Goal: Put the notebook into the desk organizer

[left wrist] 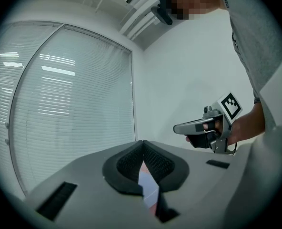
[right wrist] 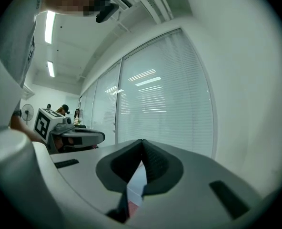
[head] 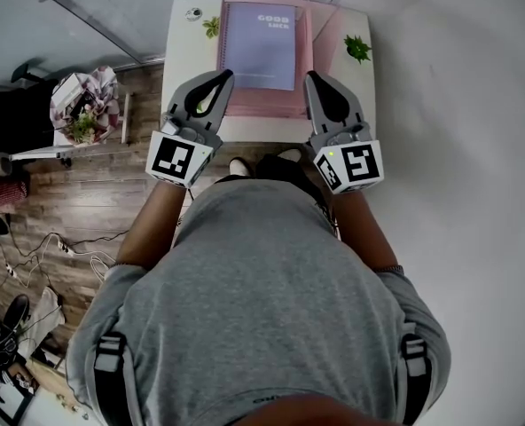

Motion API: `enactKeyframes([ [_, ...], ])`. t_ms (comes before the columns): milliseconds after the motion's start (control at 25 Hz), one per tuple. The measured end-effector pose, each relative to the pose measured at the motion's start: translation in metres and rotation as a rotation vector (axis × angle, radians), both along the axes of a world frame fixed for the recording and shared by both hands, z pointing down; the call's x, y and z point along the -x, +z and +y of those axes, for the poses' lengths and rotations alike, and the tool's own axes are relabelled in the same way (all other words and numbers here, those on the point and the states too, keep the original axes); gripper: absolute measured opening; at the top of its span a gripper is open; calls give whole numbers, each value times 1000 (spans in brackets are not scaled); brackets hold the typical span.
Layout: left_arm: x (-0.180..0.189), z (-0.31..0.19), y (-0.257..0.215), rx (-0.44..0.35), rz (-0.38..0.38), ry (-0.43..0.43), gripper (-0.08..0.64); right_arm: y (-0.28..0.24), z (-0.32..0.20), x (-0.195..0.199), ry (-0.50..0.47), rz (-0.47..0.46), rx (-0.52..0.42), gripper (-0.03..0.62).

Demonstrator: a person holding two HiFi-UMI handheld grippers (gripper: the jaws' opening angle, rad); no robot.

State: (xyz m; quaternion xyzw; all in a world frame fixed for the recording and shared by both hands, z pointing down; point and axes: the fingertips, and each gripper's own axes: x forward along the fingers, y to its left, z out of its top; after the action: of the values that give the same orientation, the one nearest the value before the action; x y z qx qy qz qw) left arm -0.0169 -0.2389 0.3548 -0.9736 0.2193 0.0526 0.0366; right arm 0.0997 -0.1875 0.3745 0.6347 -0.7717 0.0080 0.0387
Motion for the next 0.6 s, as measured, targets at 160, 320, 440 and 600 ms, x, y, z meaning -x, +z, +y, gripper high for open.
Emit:
enactKeyframes([
  [160, -1, 3, 2, 11, -1, 3, 19, 5, 9, 5, -51, 13, 0, 6],
  [320, -5, 4, 4, 10, -6, 4, 19, 9, 12, 6, -67, 31, -11, 6],
  [440, -8, 6, 8, 17, -10, 1, 20, 12, 14, 6, -84, 27, -15, 6],
  [600, -10, 6, 11, 18, -18, 0, 19, 10, 12, 5, -94, 18, -27, 6],
])
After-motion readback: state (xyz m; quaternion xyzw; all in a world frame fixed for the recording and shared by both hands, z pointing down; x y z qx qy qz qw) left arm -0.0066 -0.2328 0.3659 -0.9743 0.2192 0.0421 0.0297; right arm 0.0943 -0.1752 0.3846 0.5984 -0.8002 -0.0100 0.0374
